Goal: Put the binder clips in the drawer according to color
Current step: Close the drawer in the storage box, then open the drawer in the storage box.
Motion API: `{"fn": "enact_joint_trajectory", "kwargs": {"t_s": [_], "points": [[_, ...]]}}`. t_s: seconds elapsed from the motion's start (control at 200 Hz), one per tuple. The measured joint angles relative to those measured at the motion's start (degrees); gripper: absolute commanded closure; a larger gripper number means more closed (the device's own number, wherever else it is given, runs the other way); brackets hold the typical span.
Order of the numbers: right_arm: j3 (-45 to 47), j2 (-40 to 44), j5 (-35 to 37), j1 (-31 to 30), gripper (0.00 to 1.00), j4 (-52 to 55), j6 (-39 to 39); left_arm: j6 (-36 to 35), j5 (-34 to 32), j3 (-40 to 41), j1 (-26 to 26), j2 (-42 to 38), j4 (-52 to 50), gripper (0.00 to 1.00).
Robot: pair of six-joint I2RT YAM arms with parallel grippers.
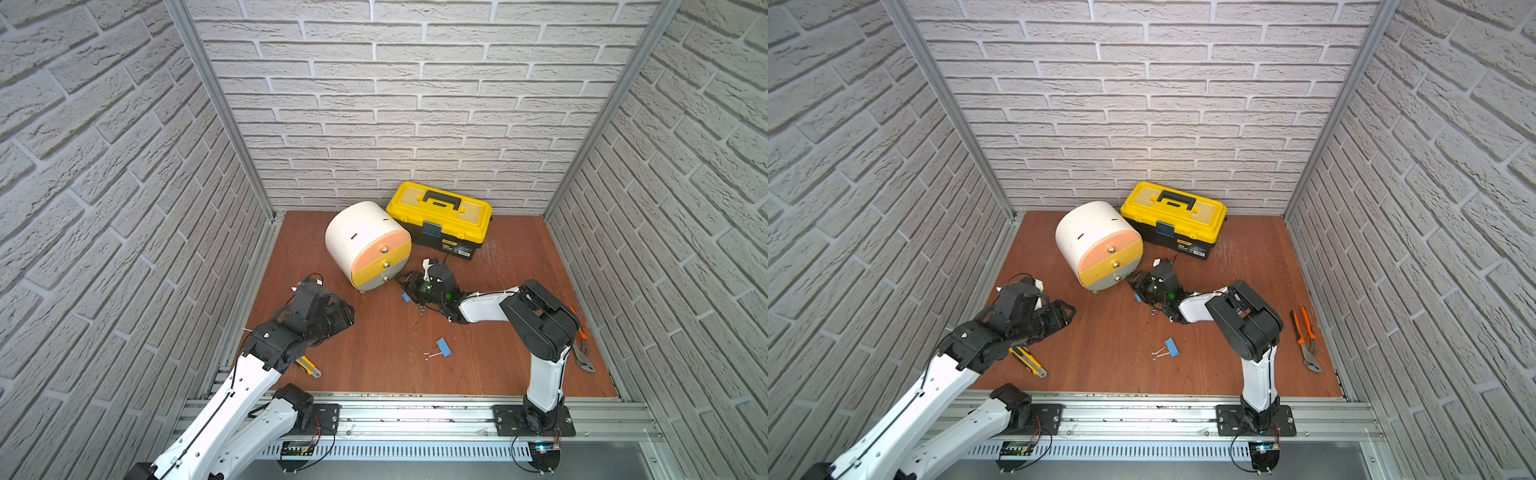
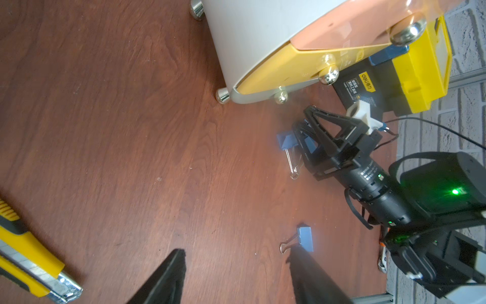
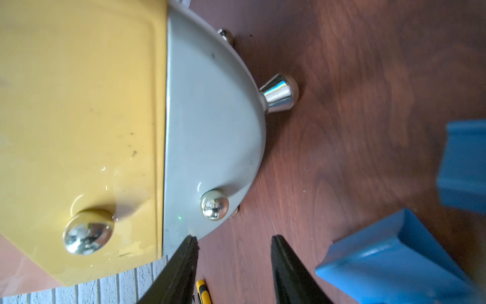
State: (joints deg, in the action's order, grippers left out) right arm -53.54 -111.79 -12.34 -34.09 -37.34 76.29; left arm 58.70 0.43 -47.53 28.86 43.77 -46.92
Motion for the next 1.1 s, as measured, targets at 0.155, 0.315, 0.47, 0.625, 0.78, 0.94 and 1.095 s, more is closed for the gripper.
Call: {"fn": "enact_joint_trajectory", "kwargs": {"t_s": [0.155, 0.315, 0.47, 0.625, 0.78, 0.94, 1.095], "points": [[-3.04, -2.12, -0.37, -0.39, 0.58, -1.44, 0.92, -0.02, 0.00, 0.00, -0.33, 0.09, -0.07, 0.33], [-4.96, -4.24, -0.66, -1.20, 0.61, -3.10, 1.60, -0.02, 0.07, 0.00, -0.68, 0.35, -0.09, 0.33], [-5.07, -5.88, -0.66, -1.84, 0.65, -3.65, 2.40, -0.04, 0.15, 0.00, -1.01, 0.70, -0.13, 0.32], [-5.07, -6.12, -0.61, -2.08, 0.66, -4.11, 2.95, -0.04, 0.52, 0.00, -1.38, 0.81, -0.17, 0.32], [-5.29, -6.91, -0.55, -2.21, 0.67, -5.40, 3.52, -0.11, 0.94, 0.00, -1.60, 0.81, -0.28, 0.32], [-5.90, -7.91, -0.48, -2.54, 0.70, -6.21, 4.13, -0.17, 1.18, 0.00, -2.01, 0.76, -0.46, 0.32], [-6.05, -8.85, -0.31, -2.69, 0.73, -7.58, 4.57, -0.20, 1.40, 0.00, -2.29, 0.50, -1.25, 0.32]]}}
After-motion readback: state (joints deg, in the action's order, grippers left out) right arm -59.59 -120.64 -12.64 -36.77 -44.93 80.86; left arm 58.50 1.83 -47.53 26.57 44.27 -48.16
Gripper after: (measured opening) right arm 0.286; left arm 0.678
